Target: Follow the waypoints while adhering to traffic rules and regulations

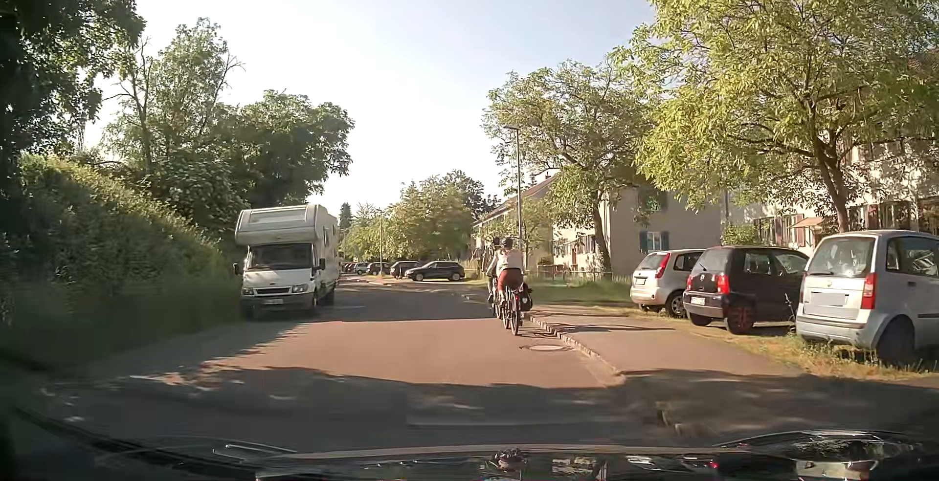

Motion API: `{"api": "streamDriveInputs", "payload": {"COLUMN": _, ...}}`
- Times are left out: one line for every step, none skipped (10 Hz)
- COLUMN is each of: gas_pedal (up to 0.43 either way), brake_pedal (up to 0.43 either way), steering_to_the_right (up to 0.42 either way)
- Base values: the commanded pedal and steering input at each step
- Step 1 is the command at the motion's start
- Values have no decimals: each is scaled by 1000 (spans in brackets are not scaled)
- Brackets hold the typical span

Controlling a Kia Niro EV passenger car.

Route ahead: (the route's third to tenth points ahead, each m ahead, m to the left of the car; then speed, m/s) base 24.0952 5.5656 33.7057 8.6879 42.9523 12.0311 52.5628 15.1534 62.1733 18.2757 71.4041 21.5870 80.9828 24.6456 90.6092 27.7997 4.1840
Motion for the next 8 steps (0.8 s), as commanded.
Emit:
{"api": "streamDriveInputs", "payload": {"gas_pedal": 67, "brake_pedal": 0, "steering_to_the_right": -18}}
{"api": "streamDriveInputs", "payload": {"gas_pedal": 67, "brake_pedal": 0, "steering_to_the_right": -18}}
{"api": "streamDriveInputs", "payload": {"gas_pedal": 67, "brake_pedal": 0, "steering_to_the_right": -18}}
{"api": "streamDriveInputs", "payload": {"gas_pedal": 67, "brake_pedal": 0, "steering_to_the_right": -18}}
{"api": "streamDriveInputs", "payload": {"gas_pedal": 67, "brake_pedal": 0, "steering_to_the_right": -18}}
{"api": "streamDriveInputs", "payload": {"gas_pedal": 67, "brake_pedal": 0, "steering_to_the_right": -18}}
{"api": "streamDriveInputs", "payload": {"gas_pedal": 67, "brake_pedal": 0, "steering_to_the_right": -20}}
{"api": "streamDriveInputs", "payload": {"gas_pedal": 67, "brake_pedal": 0, "steering_to_the_right": -23}}
